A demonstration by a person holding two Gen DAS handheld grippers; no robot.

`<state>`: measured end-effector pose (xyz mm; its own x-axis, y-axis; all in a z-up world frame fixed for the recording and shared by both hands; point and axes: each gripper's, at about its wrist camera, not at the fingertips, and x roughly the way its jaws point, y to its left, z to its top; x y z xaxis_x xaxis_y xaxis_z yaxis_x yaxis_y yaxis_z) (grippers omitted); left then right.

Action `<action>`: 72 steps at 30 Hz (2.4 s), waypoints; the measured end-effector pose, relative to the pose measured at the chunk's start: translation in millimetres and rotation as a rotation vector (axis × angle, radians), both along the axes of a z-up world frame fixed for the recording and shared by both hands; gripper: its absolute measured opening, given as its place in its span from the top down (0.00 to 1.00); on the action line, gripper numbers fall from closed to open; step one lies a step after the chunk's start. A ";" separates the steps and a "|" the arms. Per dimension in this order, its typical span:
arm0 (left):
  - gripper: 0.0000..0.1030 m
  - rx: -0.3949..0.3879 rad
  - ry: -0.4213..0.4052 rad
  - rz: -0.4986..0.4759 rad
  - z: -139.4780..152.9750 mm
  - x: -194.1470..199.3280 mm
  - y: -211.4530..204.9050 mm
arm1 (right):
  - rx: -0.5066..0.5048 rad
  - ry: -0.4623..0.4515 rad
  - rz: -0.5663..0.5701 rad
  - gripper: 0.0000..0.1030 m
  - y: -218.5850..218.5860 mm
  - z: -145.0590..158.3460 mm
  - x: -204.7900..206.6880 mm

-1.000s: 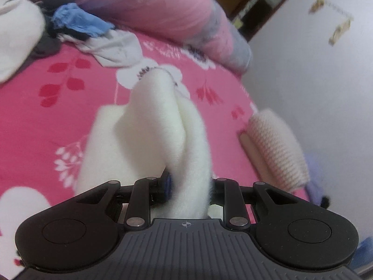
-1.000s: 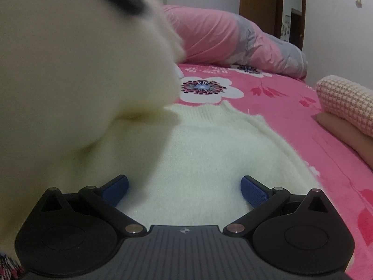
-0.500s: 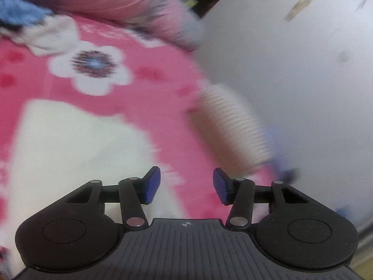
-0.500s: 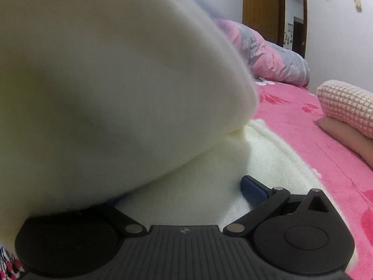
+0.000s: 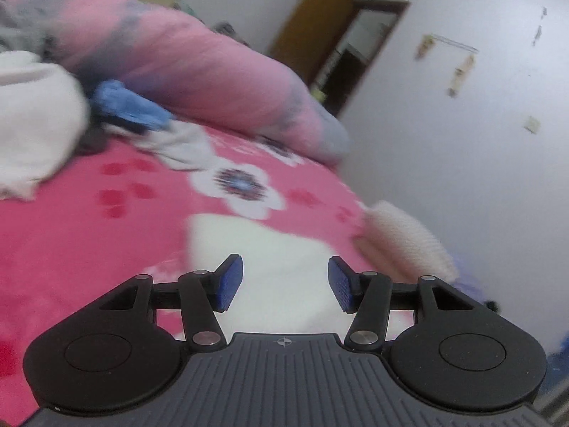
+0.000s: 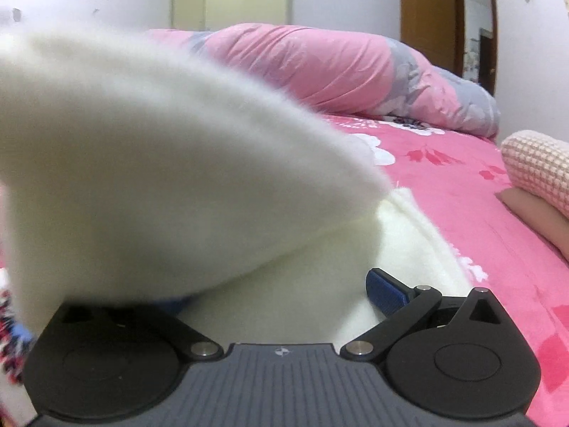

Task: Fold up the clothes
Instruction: 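Grasp the sweater's folded edge with the right gripper, then fold the held sweater edge over with the right gripper and release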

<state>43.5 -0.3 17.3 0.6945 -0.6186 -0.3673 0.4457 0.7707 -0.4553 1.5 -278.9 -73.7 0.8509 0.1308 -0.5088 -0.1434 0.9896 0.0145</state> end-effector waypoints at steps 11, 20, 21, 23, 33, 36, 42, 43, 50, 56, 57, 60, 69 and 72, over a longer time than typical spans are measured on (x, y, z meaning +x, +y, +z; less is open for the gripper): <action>0.44 0.143 -0.037 -0.088 -52.5 -20.4 -22.9 | 0.631 0.091 -0.029 0.00 -99.9 21.9 -47.8; 0.35 0.292 -0.190 -0.162 -67.9 -39.3 -46.3 | 0.861 0.280 -0.037 0.00 -122.4 22.9 35.2; 0.35 0.307 -0.203 -0.164 -69.1 -41.5 -48.1 | 0.801 0.307 -0.041 0.00 -114.6 24.5 45.9; 0.35 0.320 -0.218 -0.160 -70.6 -44.2 -50.2 | 0.716 0.355 -0.026 0.02 -99.4 25.8 65.1; 0.35 0.433 -0.299 -0.147 -67.9 -52.6 -68.4 | 0.596 0.279 0.071 0.77 -72.2 72.3 92.5; 0.34 0.492 -0.335 -0.161 -68.9 -59.0 -78.6 | 0.550 0.165 0.114 0.77 -82.9 81.2 82.9; 0.34 0.577 -0.334 -0.205 -75.4 -63.5 -90.1 | 0.612 0.296 0.019 0.78 -130.2 5.5 94.9; 0.34 0.561 -0.331 -0.205 -71.0 -63.3 -88.2 | 0.650 0.282 0.031 0.78 -135.8 2.7 94.2; 0.34 0.226 -0.208 -0.177 -32.9 -33.5 -56.0 | 0.580 0.172 0.173 0.78 -141.4 21.3 100.9; 0.34 0.218 -0.145 -0.101 -38.0 12.9 -75.2 | 0.608 0.211 0.188 0.78 -146.4 9.6 110.7; 0.34 0.223 -0.131 -0.109 -41.7 18.6 -81.2 | 0.606 0.209 0.192 0.78 -146.7 8.9 109.8; 0.34 0.238 -0.111 -0.146 -50.8 23.7 -95.4 | 0.616 0.224 0.190 0.78 -152.9 -3.4 110.3; 0.33 0.301 -0.106 -0.147 -59.1 20.4 -106.3 | 0.683 0.257 -0.008 0.61 -184.2 21.9 89.8; 0.33 0.295 -0.111 -0.145 -61.6 19.6 -105.8 | 0.460 0.101 -0.042 0.61 -162.3 73.4 50.7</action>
<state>63.1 -106.1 -44.3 0.6530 -0.5919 -0.4724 0.5943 0.7872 -0.1647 52.2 -441.2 -0.3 0.8095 0.3287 -0.4866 -0.0786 0.8819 0.4648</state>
